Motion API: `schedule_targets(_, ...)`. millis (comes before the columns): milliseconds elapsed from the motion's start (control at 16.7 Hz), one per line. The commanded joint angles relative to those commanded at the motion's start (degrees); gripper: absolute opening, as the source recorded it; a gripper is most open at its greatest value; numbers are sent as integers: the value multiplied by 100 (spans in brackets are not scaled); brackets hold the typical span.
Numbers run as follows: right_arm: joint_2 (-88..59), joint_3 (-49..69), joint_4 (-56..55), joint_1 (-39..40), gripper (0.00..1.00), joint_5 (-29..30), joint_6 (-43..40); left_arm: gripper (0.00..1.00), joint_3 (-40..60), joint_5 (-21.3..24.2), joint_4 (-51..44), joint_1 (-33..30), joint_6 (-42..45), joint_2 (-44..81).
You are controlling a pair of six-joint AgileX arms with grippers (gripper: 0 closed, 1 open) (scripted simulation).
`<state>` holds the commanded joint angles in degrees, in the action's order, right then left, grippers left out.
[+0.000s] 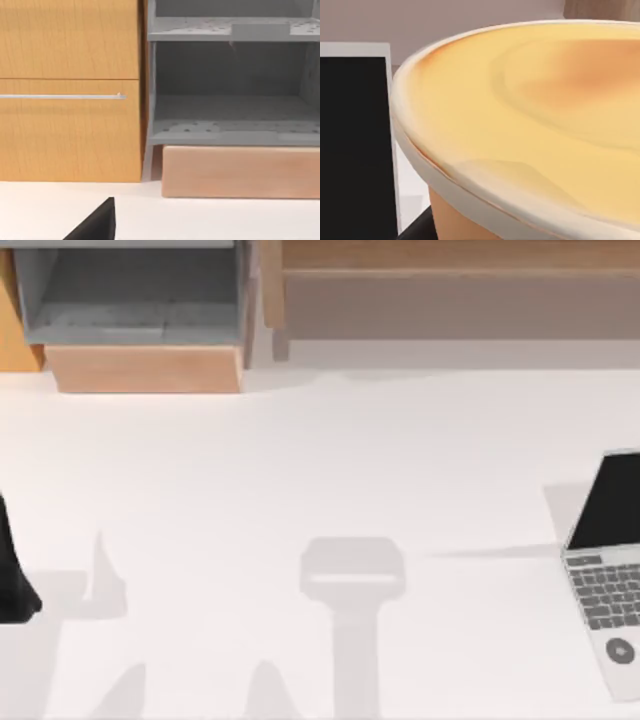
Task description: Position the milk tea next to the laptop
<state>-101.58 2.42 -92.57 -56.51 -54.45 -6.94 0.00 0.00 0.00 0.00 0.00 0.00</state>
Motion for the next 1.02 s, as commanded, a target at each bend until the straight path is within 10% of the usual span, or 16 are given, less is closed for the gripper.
schedule_targets(300,-77,-65,32,-9,0,21,10,100,0,0,0,0,0,0)
schedule_targets(1020,-77,-65,32,-9,90,21,10,100,0,0,0,0,0,0)
